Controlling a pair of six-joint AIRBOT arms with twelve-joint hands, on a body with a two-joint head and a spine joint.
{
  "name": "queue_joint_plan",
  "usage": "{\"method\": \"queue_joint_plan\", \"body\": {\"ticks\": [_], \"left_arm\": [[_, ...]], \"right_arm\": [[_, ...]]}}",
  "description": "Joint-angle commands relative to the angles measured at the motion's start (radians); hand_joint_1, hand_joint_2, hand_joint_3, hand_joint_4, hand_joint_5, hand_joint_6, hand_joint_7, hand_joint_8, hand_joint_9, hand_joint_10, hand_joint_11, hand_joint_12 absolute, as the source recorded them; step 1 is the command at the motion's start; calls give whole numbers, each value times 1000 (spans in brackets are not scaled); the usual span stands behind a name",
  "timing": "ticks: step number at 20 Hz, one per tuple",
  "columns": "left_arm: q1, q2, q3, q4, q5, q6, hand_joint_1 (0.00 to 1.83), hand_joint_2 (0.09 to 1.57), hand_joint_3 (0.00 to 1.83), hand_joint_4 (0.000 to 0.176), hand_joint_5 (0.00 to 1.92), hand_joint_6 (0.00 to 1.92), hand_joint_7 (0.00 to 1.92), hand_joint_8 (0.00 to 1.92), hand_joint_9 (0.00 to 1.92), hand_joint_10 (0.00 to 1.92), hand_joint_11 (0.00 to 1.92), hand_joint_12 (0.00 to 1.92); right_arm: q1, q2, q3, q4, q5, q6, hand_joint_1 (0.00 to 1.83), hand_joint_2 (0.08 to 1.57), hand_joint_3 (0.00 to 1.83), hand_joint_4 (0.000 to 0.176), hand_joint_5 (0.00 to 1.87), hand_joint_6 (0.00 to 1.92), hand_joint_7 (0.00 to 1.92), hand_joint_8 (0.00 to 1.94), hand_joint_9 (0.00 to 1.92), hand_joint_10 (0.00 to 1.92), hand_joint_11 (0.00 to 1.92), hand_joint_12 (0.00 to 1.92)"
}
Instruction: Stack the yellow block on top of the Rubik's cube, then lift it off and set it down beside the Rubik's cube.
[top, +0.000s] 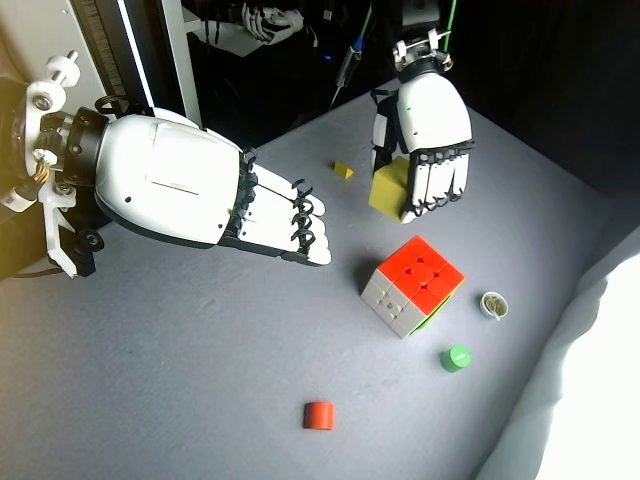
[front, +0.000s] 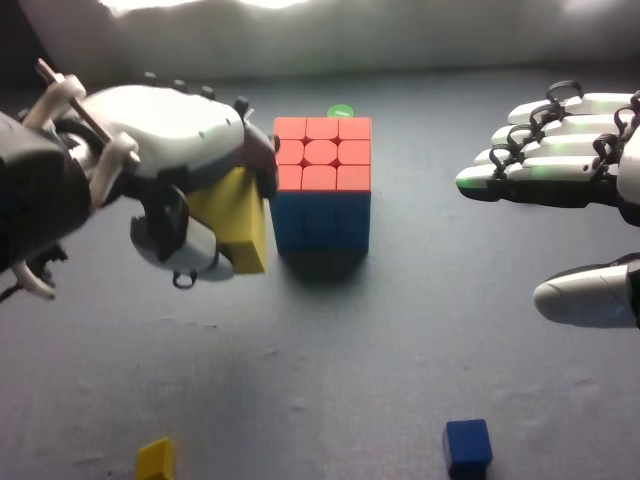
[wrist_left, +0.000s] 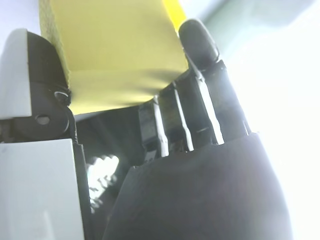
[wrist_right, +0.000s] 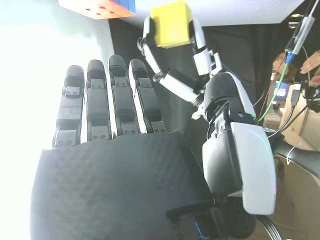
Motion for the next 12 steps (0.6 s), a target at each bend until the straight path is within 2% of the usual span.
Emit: {"method": "queue_joint_plan", "body": {"ticks": [1, 6, 7, 8, 10, 11, 12], "left_arm": [[-24, 8, 6, 23, -16, 13, 1227, 1143, 4, 0, 955, 870, 917, 1277, 767, 1081, 435, 1514], [-100, -22, 55, -91, 39, 137, 1233, 1140, 0, 0, 974, 838, 919, 1285, 762, 1115, 435, 1534], [-109, -33, 66, -102, 48, 152, 1237, 1137, 0, 0, 984, 817, 922, 1286, 759, 1123, 438, 1536], [-117, -44, 74, -107, 52, 160, 1235, 1143, 1, 0, 974, 828, 906, 1317, 752, 1137, 439, 1525], [-124, -65, 90, -111, 56, 161, 1235, 1134, 0, 0, 982, 829, 935, 1258, 777, 1082, 438, 1507], [-126, -81, 100, -111, 58, 162, 1234, 1124, 1, 0, 990, 833, 958, 1202, 825, 994, 438, 1480], [-127, -100, 117, -112, 62, 164, 1234, 1124, 1, 0, 990, 833, 958, 1202, 825, 994, 438, 1480]], "right_arm": [[11, 9, -2, 25, 90, 2, 0, 1248, 0, 0, 180, 5, 168, 2, 119, 4, 0, 174], [11, 9, -3, 25, 90, 2, 0, 1252, 0, 0, 144, 0, 144, 0, 97, 0, 0, 120], [11, 9, -3, 25, 90, 2, 0, 1245, 0, 0, 111, 2, 106, 2, 59, 1, 0, 23], [11, 9, -3, 25, 90, 3, 0, 1244, 0, 0, 118, 8, 112, 7, 64, 7, 0, 5], [11, 9, -3, 25, 90, 7, 0, 1242, 0, 0, 128, 11, 126, 12, 77, 12, 12, 7], [11, 9, -3, 28, 90, 10, 0, 1245, 0, 0, 169, 3, 172, 14, 129, 4, 6, 137], [11, 9, -3, 38, 90, 10, 0, 1245, 0, 0, 169, 3, 172, 14, 129, 4, 6, 137]]}}
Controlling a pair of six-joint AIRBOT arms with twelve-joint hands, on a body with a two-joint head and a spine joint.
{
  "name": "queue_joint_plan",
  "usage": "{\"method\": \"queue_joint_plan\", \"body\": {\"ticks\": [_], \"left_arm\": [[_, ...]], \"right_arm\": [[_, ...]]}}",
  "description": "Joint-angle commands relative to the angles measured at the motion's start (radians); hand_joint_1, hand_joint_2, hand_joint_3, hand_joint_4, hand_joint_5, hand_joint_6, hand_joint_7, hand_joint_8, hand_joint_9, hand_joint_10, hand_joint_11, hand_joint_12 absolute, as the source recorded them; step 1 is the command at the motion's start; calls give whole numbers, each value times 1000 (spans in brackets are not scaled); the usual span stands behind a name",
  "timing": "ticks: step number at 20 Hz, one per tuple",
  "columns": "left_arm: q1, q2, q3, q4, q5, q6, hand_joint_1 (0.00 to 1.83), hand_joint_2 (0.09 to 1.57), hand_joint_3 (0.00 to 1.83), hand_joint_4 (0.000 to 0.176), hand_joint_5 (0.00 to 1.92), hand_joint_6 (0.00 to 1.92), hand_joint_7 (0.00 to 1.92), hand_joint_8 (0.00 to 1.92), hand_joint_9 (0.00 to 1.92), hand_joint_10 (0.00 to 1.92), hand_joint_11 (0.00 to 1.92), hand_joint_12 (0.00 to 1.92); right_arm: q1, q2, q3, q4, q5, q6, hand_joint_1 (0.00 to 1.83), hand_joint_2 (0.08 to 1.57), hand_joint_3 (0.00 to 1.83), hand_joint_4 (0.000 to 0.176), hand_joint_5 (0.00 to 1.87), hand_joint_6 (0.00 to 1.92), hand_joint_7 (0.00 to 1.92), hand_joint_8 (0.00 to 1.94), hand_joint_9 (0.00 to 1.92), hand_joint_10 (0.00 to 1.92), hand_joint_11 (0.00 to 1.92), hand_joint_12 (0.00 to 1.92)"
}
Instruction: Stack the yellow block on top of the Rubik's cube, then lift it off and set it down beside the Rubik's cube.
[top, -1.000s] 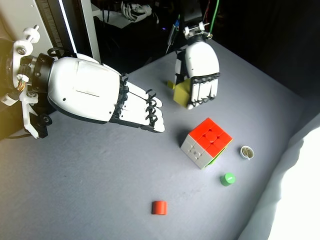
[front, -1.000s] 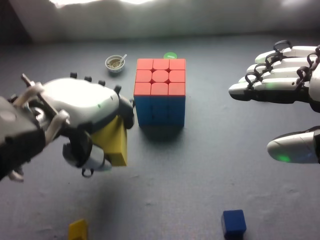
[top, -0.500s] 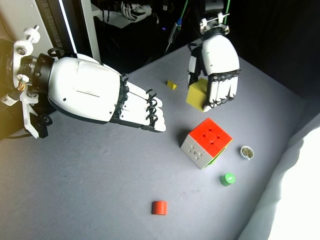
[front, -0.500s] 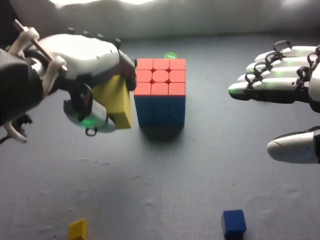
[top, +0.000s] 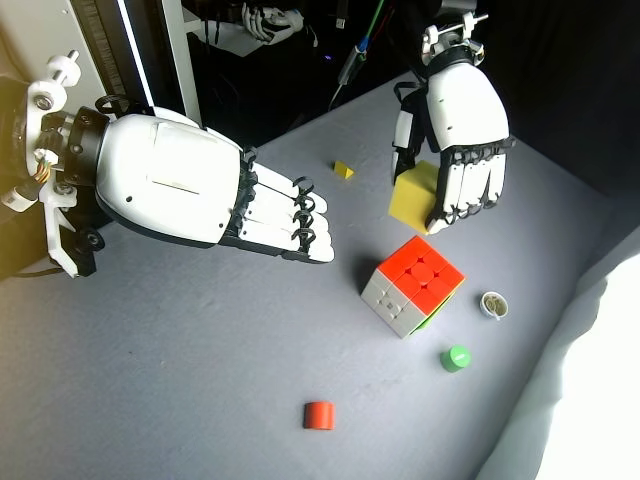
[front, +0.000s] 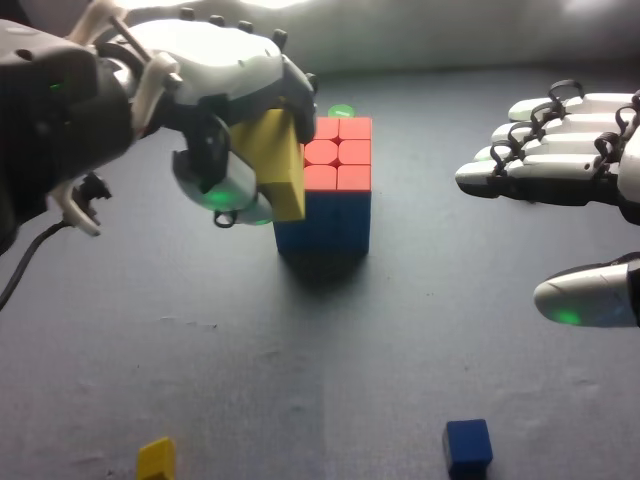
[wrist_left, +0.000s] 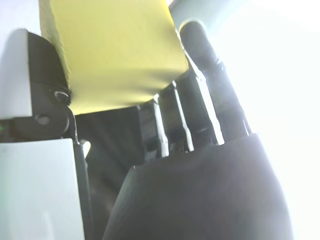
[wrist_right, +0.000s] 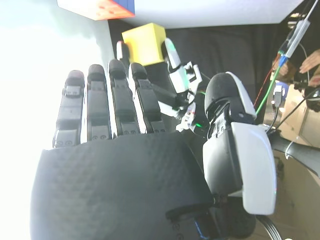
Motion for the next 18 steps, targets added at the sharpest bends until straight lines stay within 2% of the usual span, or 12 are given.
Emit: {"method": "queue_joint_plan", "body": {"ticks": [1, 3, 4, 5, 6, 7, 11, 12, 14, 15, 17, 18], "left_arm": [[-19, -7, 16, 32, 4, 5, 1239, 1121, 0, 0, 1008, 794, 959, 1213, 838, 998, 470, 1453], [-21, -42, 45, 37, 17, 7, 1235, 1135, 4, 0, 970, 839, 931, 1268, 810, 1039, 471, 1469], [-22, -56, 58, 42, 26, 8, 1235, 1130, 1, 0, 991, 818, 936, 1257, 802, 1063, 453, 1476], [-23, -66, 68, 45, 30, 8, 1235, 1130, 1, 0, 991, 818, 936, 1257, 802, 1063, 453, 1476], [-23, -73, 75, 49, 32, 9, 1239, 1123, 0, 0, 1002, 806, 959, 1215, 824, 1051, 470, 1484], [-24, -75, 79, 51, 33, 9, 1238, 1118, 0, 0, 1016, 787, 963, 1203, 835, 1020, 478, 1454], [-29, -89, 103, 65, 44, 9, 1243, 1108, 1, 0, 1037, 751, 979, 1182, 860, 980, 506, 1425], [-29, -97, 113, 67, 60, 9, 1228, 1149, 0, 0, 943, 887, 914, 1292, 790, 1052, 431, 1487], [-29, -112, 127, 70, 76, 9, 1242, 1128, 0, 0, 979, 821, 961, 1227, 824, 1042, 469, 1480], [-29, -116, 131, 72, 76, 10, 1244, 1129, 0, 0, 976, 819, 958, 1239, 826, 1076, 472, 1521], [-28, -123, 137, 77, 76, 10, 1238, 1134, 1, 0, 957, 851, 953, 1242, 815, 1070, 458, 1508], [-27, -131, 146, 80, 81, 10, 1237, 1128, 0, 0, 974, 839, 962, 1214, 823, 1037, 451, 1488]], "right_arm": [[11, 9, -3, 35, 91, 7, 0, 1238, 0, 0, 178, 2, 189, 11, 148, 5, 0, 211], [11, 9, -3, 36, 91, 7, 0, 1236, 0, 0, 155, 1, 161, 4, 119, 3, 0, 157], [11, 9, -3, 36, 91, 7, 0, 1233, 0, 0, 187, 4, 195, 3, 149, 10, 0, 269], [11, 9, -3, 36, 91, 7, 0, 1233, 0, 0, 187, 4, 195, 3, 149, 10, 0, 269], [11, 9, -3, 36, 91, 7, 0, 1230, 0, 0, 129, 1, 138, 1, 95, 3, 0, 123], [11, 9, -3, 36, 91, 7, 0, 1234, 1, 0, 131, 5, 137, 4, 94, 4, 0, 104], [11, 9, -3, 36, 91, 6, 0, 1239, 2, 0, 138, 4, 150, 4, 110, 8, 0, 170], [11, 9, -3, 36, 91, 6, 0, 1235, 0, 0, 135, 1, 143, 3, 106, 3, 0, 170], [11, 9, -3, 36, 91, 6, 0, 1232, 0, 0, 129, 1, 135, 2, 100, 3, 0, 173], [11, 9, -3, 36, 91, 6, 0, 1234, 0, 0, 118, 2, 129, 1, 86, 5, 0, 129], [11, 9, -3, 36, 91, 7, 0, 1247, 3, 0, 159, 10, 165, 6, 115, 12, 0, 187], [11, 9, -3, 51, 91, 7, 0, 1248, 2, 0, 152, 5, 159, 2, 106, 6, 0, 152]]}}
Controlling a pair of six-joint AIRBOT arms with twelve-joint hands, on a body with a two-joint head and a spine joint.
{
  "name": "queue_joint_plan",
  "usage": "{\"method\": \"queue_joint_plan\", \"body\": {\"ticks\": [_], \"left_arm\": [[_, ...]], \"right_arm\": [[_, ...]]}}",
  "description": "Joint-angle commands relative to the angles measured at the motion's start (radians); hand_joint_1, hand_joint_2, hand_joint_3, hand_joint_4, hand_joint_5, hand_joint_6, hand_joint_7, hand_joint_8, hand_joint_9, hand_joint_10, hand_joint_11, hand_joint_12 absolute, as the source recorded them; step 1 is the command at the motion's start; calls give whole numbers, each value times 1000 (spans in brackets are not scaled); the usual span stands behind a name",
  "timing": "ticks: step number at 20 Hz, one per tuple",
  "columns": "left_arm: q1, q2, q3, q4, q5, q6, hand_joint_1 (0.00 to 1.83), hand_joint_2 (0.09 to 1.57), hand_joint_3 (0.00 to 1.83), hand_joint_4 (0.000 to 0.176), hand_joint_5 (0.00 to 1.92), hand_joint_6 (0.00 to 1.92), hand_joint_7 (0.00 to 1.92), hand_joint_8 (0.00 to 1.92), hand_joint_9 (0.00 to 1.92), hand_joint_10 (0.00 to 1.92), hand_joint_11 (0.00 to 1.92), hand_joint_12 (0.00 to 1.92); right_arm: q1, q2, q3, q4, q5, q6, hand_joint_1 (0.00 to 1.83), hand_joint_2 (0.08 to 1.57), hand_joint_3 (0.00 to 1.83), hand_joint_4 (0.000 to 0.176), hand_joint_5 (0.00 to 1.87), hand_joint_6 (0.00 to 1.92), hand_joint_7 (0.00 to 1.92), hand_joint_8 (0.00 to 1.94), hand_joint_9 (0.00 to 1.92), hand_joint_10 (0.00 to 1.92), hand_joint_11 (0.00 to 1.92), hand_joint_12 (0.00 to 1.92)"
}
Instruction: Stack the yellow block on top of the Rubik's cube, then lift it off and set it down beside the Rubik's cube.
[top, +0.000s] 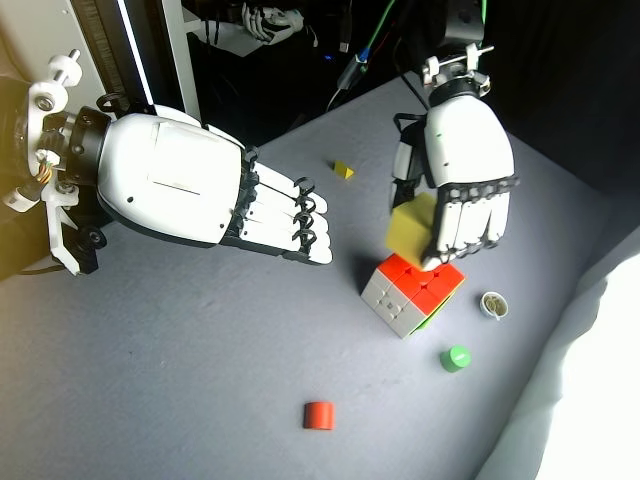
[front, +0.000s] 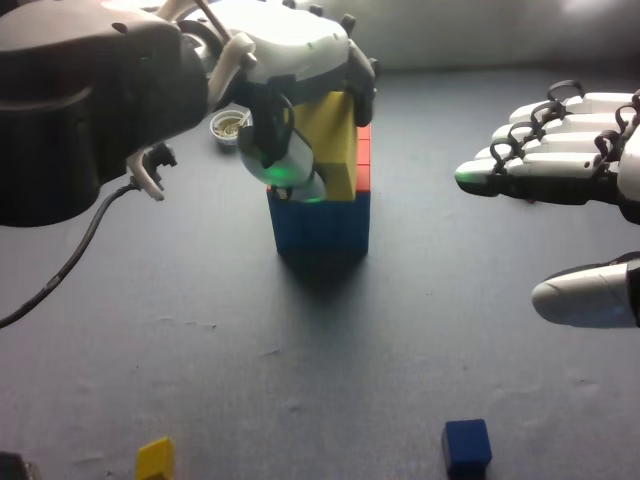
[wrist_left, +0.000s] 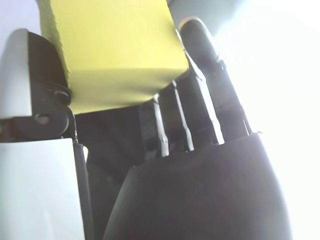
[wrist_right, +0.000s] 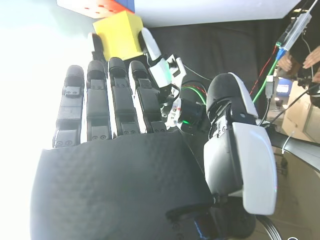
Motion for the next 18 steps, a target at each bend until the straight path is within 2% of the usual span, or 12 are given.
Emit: {"method": "queue_joint_plan", "body": {"ticks": [1, 2, 3, 4, 9, 10, 13, 14, 18], "left_arm": [[-13, 7, 11, 31, 4, 3, 1237, 1128, 0, 0, 974, 839, 962, 1214, 823, 1037, 451, 1488], [-12, -2, 21, 34, 13, 3, 1235, 1132, 1, 0, 970, 843, 945, 1242, 803, 1044, 424, 1499], [-12, -12, 32, 38, 19, 3, 1237, 1131, 0, 0, 978, 829, 947, 1241, 802, 1053, 431, 1504], [-11, -18, 38, 39, 21, 3, 1247, 1112, 0, 0, 1054, 709, 964, 1216, 828, 1043, 473, 1463], [-5, -56, 95, 65, 59, 3, 1238, 1124, 1, 0, 1002, 803, 949, 1230, 834, 999, 471, 1451], [-4, -61, 104, 70, 66, 3, 1238, 1126, 1, 0, 988, 822, 955, 1225, 838, 1016, 458, 1471], [3, -73, 132, 86, 88, 0, 1240, 1124, 0, 0, 1001, 795, 956, 1228, 825, 1050, 458, 1486], [5, -76, 139, 89, 95, -1, 1237, 1122, 0, 0, 1003, 802, 959, 1214, 831, 1051, 466, 1492], [9, -81, 168, 105, 115, -1, 1234, 1123, 0, 0, 993, 828, 960, 1200, 828, 1027, 436, 1503]], "right_arm": [[11, 9, 0, 42, 92, 6, 0, 1248, 2, 0, 152, 5, 159, 2, 106, 6, 0, 152], [11, 9, 0, 48, 92, 6, 0, 1251, 3, 0, 143, 0, 149, 0, 101, 3, 0, 144], [11, 9, 0, 49, 92, 6, 0, 1238, 0, 0, 154, 3, 163, 3, 120, 8, 0, 238], [11, 9, 0, 51, 92, 6, 0, 1239, 0, 0, 134, 2, 145, 2, 107, 2, 0, 193], [11, 9, 0, 60, 90, 6, 0, 1249, 1, 0, 143, 0, 142, 0, 105, 0, 0, 182], [11, 9, 0, 60, 90, 6, 0, 1246, 0, 0, 164, 6, 165, 5, 124, 7, 0, 256], [11, 9, 0, 60, 90, 6, 0, 1246, 0, 0, 153, 1, 163, 2, 125, 5, 0, 200], [11, 9, 0, 60, 90, 6, 0, 1252, 2, 0, 179, 8, 187, 7, 144, 10, 0, 255], [11, 9, 0, 60, 90, 6, 0, 1252, 1, 0, 182, 5, 185, 2, 139, 6, 0, 240]]}}
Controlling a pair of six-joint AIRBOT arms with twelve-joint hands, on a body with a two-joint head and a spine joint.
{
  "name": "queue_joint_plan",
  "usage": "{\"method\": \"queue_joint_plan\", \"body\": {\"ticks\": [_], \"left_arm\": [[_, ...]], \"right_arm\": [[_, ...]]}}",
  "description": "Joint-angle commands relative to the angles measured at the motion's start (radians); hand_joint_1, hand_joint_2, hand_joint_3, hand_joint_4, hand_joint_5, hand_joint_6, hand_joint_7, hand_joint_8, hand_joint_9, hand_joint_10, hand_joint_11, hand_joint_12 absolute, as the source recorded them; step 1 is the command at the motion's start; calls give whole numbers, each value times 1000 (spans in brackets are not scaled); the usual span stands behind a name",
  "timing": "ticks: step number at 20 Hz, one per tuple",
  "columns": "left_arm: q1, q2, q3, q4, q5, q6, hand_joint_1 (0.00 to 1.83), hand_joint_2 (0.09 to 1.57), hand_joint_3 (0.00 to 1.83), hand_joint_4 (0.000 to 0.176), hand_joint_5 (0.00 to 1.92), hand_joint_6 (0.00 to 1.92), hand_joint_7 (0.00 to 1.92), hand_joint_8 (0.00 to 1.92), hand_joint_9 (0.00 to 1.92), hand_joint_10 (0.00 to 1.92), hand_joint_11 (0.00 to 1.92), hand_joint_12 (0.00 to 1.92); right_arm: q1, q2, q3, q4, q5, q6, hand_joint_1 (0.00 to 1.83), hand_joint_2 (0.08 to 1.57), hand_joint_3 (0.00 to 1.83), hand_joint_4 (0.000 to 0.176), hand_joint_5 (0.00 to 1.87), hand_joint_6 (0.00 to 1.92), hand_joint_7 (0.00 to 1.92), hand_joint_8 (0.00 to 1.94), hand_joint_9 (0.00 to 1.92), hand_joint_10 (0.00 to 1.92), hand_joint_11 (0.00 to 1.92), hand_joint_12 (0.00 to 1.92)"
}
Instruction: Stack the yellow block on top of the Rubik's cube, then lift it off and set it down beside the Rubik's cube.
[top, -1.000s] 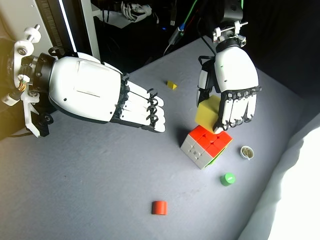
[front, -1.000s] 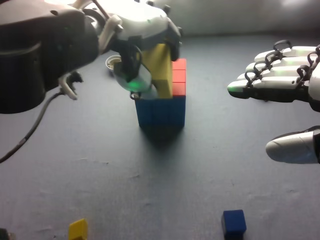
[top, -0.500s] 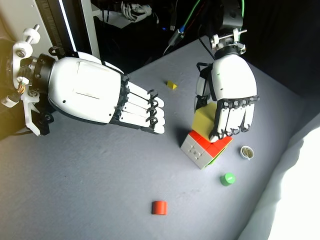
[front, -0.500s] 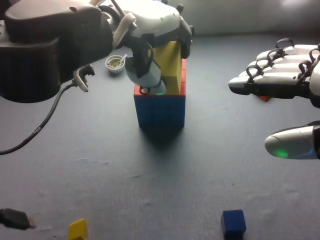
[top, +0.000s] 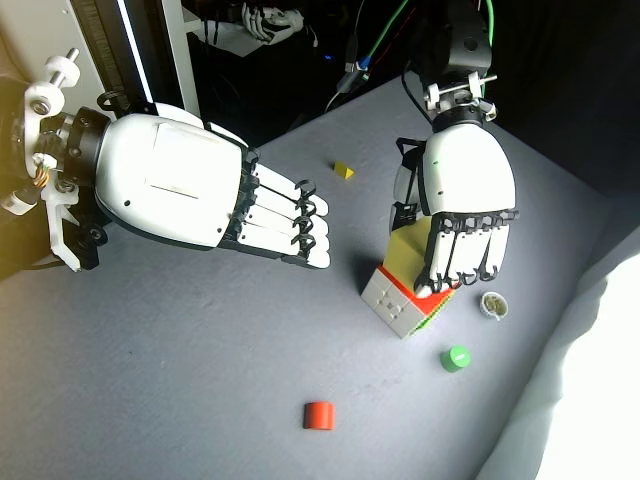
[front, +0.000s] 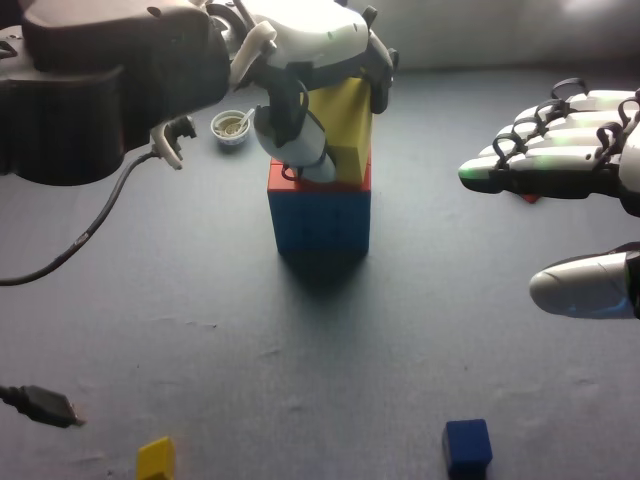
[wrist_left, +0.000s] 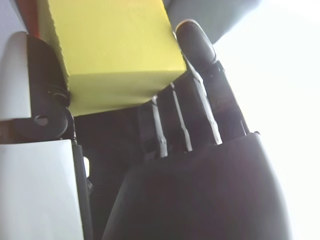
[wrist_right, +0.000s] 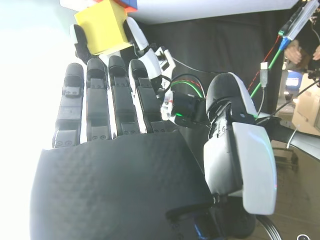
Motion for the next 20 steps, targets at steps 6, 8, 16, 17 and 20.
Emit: {"method": "queue_joint_plan", "body": {"ticks": [6, 8, 16, 17, 20], "left_arm": [[5, 10, 35, 36, 17, 8, 1238, 1124, 0, 0, 994, 808, 959, 1221, 807, 1093, 457, 1518], [4, 12, 43, 41, 22, 8, 1250, 1102, 2, 0, 1052, 715, 992, 1171, 852, 1047, 509, 1490], [1, 32, 48, 63, 28, 8, 1235, 1137, 0, 0, 1001, 795, 905, 1310, 769, 1090, 437, 1490], [-1, 32, 52, 65, 28, 8, 1237, 1141, 1, 0, 995, 797, 897, 1331, 755, 1120, 436, 1501], [1, 29, 57, 65, 28, 8, 1233, 1140, 3, 0, 968, 844, 916, 1294, 777, 1126, 459, 1522]], "right_arm": [[11, 9, 0, 26, 95, 6, 0, 1262, 0, 0, 165, 1, 165, 0, 121, 4, 0, 193], [11, 9, 0, 26, 95, 6, 0, 1257, 0, 0, 172, 5, 176, 5, 130, 8, 0, 206], [11, 9, 0, 27, 95, 6, 0, 1261, 1, 0, 172, 10, 175, 9, 128, 13, 0, 204], [11, 9, 0, 27, 95, 6, 0, 1262, 2, 0, 171, 8, 174, 6, 126, 11, 0, 215], [11, 9, 0, 27, 95, 6, 0, 1257, 0, 0, 157, 5, 155, 3, 109, 4, 0, 182]]}}
